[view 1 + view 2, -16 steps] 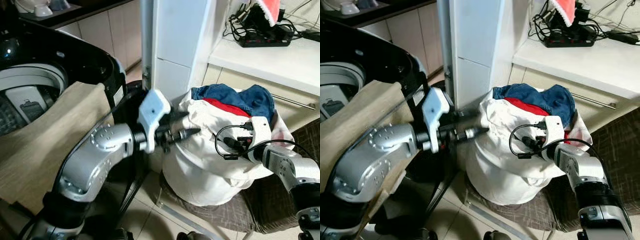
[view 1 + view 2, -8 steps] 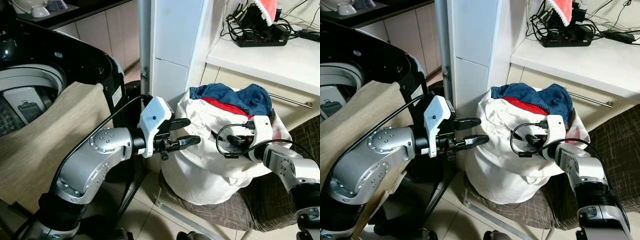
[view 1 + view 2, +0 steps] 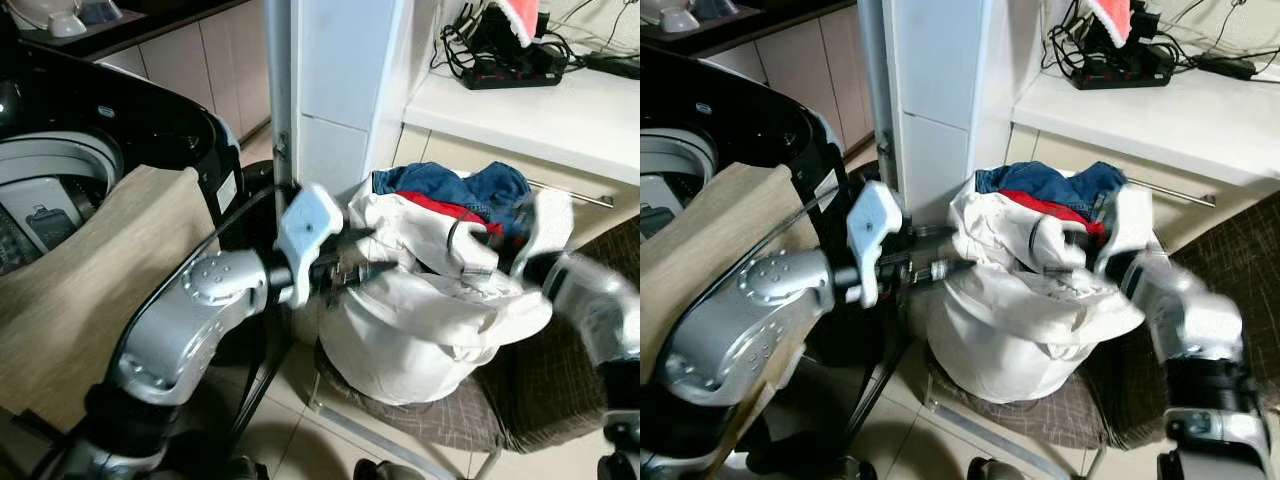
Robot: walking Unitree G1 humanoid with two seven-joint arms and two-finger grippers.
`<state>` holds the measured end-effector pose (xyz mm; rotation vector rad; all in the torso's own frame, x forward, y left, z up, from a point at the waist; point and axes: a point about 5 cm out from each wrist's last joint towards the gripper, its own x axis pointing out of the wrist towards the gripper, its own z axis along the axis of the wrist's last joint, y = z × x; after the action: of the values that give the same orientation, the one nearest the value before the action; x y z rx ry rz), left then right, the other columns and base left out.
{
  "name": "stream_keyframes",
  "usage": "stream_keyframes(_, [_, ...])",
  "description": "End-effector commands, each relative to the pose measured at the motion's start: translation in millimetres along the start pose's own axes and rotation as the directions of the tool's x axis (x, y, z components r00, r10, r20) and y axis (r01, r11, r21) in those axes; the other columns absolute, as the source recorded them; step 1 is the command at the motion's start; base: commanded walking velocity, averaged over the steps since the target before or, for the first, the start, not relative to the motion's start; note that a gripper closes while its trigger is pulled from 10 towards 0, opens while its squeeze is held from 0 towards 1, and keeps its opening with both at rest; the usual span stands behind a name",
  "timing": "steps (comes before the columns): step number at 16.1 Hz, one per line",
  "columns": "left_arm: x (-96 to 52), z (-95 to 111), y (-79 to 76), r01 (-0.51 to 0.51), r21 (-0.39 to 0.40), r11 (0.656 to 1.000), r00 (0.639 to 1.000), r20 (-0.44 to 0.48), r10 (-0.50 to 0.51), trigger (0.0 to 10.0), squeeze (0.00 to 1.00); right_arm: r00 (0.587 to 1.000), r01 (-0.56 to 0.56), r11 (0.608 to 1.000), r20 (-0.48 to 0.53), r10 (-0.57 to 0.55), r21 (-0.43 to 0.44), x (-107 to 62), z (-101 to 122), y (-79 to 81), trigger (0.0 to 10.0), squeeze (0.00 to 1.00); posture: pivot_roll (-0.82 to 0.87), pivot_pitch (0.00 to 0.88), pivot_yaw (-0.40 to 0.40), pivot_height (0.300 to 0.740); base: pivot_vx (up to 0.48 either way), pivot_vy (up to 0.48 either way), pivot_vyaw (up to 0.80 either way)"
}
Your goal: Clothes washing
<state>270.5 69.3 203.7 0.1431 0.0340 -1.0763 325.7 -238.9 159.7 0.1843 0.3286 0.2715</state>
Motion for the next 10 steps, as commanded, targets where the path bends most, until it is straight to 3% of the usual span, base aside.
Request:
stream_keyframes(1, [-0.1, 4.6, 7.9, -0.053, 0.017, 0.998, 0.999, 0.016, 0.052, 10.0, 0.0, 0.998, -0.019, 1.0, 0.065, 0.018, 0.01, -7.3, 20.2, 1.3, 0.0, 0.0, -0.07, 0.056, -0.002, 0.74, 0.0, 0.0, 0.0])
stream_keyframes(3, [0.3, 4.2, 10.0, -0.074, 0.021, 0.997, 0.997, 0.019, 0.074, 10.0, 0.0, 0.996, -0.015, 0.999, 0.086, 0.02, -0.048, -14.5, 31.9, 4.3, 0.0, 0.0, -0.07, 0.05, -0.001, 0.74, 0.0, 0.0, 0.0])
stream_keyframes(4, [0.8, 2.2, 9.2, -0.083, 0.021, 0.996, 0.996, 0.013, 0.083, 10.0, 0.0, 0.998, 0.016, 0.994, 0.057, -0.01, -0.104, -15.9, 29.7, 3.1, 9.1, 0.0, -0.08, 0.044, 0.0, 0.74, 0.0, 0.0, 0.0])
stream_keyframes(5, [1.3, 0.3, 9.8, -0.105, 0.025, 0.994, 0.995, 0.007, 0.104, 10.0, 0.0, 0.999, 0.032, 0.989, 0.031, -0.028, -0.143, -16.2, 26.9, 2.4, 10.0, 0.0, -0.08, 0.042, 0.001, 0.74, 0.0, 0.0, 0.0])
stream_keyframes(6, [2.1, -7.0, 14.0, -0.177, 0.005, 0.984, 0.984, -0.028, 0.177, 10.0, 0.0, 0.999, 0.035, 0.979, -0.014, -0.039, -0.203, -16.4, 21.1, 2.5, 10.0, 1.0, -0.08, 0.041, 0.003, 0.74, 0.0, 0.0, 0.0])
stream_keyframes(9, [-0.9, -25.6, 28.0, -0.407, -0.04, 0.912, 0.912, -0.074, 0.404, 10.0, 0.0, 0.998, 0.061, 0.974, -0.002, -0.063, -0.217, -12.5, 15.2, 4.7, 10.0, 1.0, -0.08, 0.036, 0.006, 0.74, 0.0, 0.0, 0.0])
stream_keyframes(10, [-1.3, -27.0, 28.0, -0.42, -0.025, 0.907, 0.905, -0.082, 0.417, 10.0, 0.0, 0.997, 0.08, 0.972, 0.001, -0.082, -0.222, -12.2, 14.8, 3.6, 10.0, 1.0, -0.07, 0.033, 0.005, 0.74, 0.0, 0.0, 0.0])
